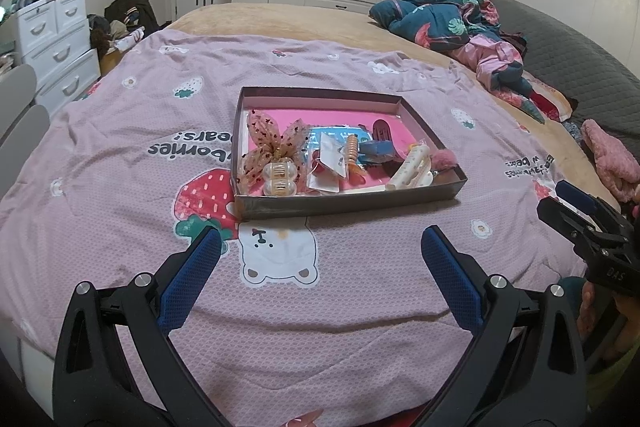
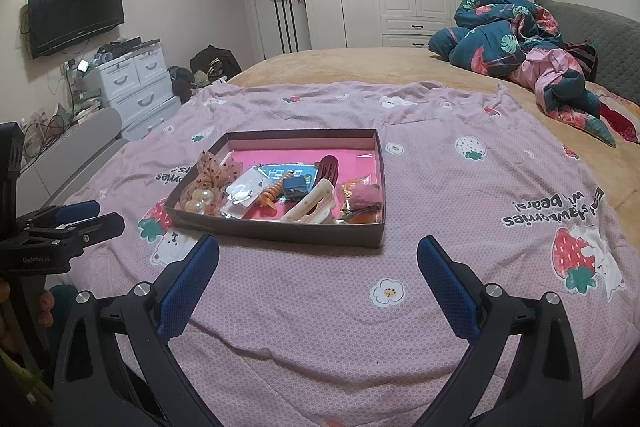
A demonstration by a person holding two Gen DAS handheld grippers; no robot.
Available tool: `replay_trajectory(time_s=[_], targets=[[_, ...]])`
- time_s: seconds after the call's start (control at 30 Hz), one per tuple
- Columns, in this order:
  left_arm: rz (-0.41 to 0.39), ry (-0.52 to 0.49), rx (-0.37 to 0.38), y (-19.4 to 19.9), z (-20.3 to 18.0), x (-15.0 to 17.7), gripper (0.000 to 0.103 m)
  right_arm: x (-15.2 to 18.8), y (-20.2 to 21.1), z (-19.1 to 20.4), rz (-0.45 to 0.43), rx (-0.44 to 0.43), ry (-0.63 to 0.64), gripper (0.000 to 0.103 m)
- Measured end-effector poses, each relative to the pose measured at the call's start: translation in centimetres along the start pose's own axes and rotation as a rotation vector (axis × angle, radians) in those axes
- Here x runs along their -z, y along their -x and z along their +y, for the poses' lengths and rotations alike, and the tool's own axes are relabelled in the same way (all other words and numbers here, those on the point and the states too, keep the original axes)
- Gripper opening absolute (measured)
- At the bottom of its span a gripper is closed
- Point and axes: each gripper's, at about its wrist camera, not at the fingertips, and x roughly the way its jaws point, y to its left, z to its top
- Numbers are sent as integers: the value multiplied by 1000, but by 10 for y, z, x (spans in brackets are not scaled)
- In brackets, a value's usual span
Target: Organize jewelry
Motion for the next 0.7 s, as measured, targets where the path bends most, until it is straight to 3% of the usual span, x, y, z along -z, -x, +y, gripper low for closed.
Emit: replay_trajectory(time_s=[0.7], targets=[[4, 0, -12, 0, 3, 0, 94, 0, 0, 0, -1, 1, 1, 99]])
